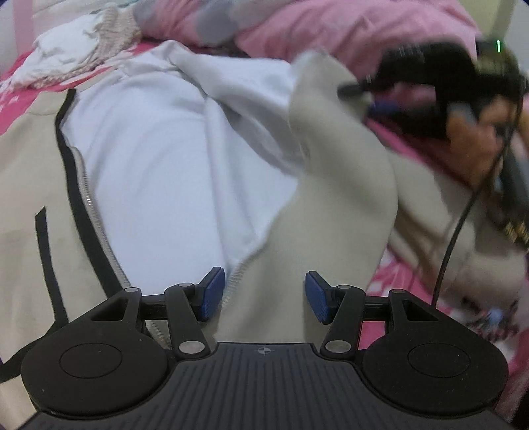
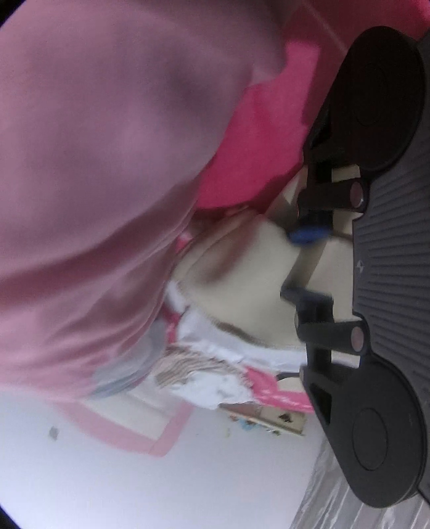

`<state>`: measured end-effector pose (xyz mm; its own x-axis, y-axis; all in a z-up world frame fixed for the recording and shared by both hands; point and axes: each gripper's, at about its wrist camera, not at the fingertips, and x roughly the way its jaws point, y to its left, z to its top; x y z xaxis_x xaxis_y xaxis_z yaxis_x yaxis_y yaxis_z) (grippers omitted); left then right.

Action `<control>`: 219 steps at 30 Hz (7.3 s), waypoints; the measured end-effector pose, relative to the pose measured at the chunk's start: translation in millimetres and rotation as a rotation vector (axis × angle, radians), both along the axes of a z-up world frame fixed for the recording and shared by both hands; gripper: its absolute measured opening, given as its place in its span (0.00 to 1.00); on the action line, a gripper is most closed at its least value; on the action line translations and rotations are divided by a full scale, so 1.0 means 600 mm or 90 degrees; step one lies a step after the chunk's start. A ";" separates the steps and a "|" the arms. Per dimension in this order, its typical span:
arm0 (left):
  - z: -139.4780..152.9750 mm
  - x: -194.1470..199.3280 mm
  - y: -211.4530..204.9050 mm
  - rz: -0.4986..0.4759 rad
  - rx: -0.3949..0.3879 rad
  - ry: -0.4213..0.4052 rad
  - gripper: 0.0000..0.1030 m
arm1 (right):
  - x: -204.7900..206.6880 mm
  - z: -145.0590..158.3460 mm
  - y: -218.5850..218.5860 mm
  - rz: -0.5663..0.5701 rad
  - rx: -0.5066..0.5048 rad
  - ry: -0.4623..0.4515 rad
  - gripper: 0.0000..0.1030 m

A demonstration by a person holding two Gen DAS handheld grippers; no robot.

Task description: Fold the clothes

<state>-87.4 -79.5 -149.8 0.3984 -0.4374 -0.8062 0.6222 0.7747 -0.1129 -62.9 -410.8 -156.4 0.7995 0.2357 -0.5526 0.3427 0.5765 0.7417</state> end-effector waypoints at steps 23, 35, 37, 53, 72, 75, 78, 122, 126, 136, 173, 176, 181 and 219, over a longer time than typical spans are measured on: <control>0.059 0.045 0.189 0.228 -0.125 0.064 0.52 | -0.082 0.086 0.293 0.707 -0.615 -0.229 0.07; 0.048 0.068 0.082 0.122 -0.119 0.075 0.53 | -0.217 0.024 0.410 0.849 -0.731 -0.265 0.23; 0.035 0.068 0.071 0.121 -0.079 0.065 0.53 | -0.212 0.050 0.384 0.819 -0.658 -0.238 0.23; 0.068 0.004 0.079 0.045 -0.017 -0.081 0.59 | 0.096 0.000 0.230 0.464 -0.064 0.131 0.32; 0.047 0.067 0.102 0.161 -0.058 -0.008 0.13 | 0.129 -0.001 0.259 0.454 0.191 0.067 0.33; 0.039 0.089 0.146 0.228 -0.126 0.067 0.05 | 0.112 0.019 0.234 0.452 0.161 0.035 0.33; 0.033 0.102 0.189 0.290 -0.196 0.132 0.05 | 0.070 0.056 0.235 0.497 -0.053 -0.007 0.33; -0.028 -0.017 0.228 0.348 -0.391 0.352 0.03 | -0.199 0.041 0.287 0.509 -0.913 -0.106 0.06; -0.038 -0.023 0.207 0.298 -0.312 0.305 0.04 | -0.215 0.027 0.284 0.532 -0.925 -0.093 0.06; -0.051 -0.030 0.171 0.240 -0.204 0.215 0.04 | -0.224 -0.005 0.282 0.636 -0.928 -0.041 0.07; -0.087 -0.015 0.200 0.142 -0.284 0.262 0.04 | 0.491 -0.015 0.095 0.222 0.164 0.016 0.29; -0.088 -0.014 0.203 0.140 -0.286 0.264 0.04 | 0.494 -0.032 0.092 0.210 0.162 0.050 0.51; -0.088 -0.016 0.204 0.143 -0.289 0.263 0.05 | 0.510 -0.048 0.126 0.268 0.178 0.067 0.55; -0.137 -0.006 0.239 0.227 -0.424 0.429 0.05 | 0.553 0.007 0.448 0.458 -0.139 0.027 0.33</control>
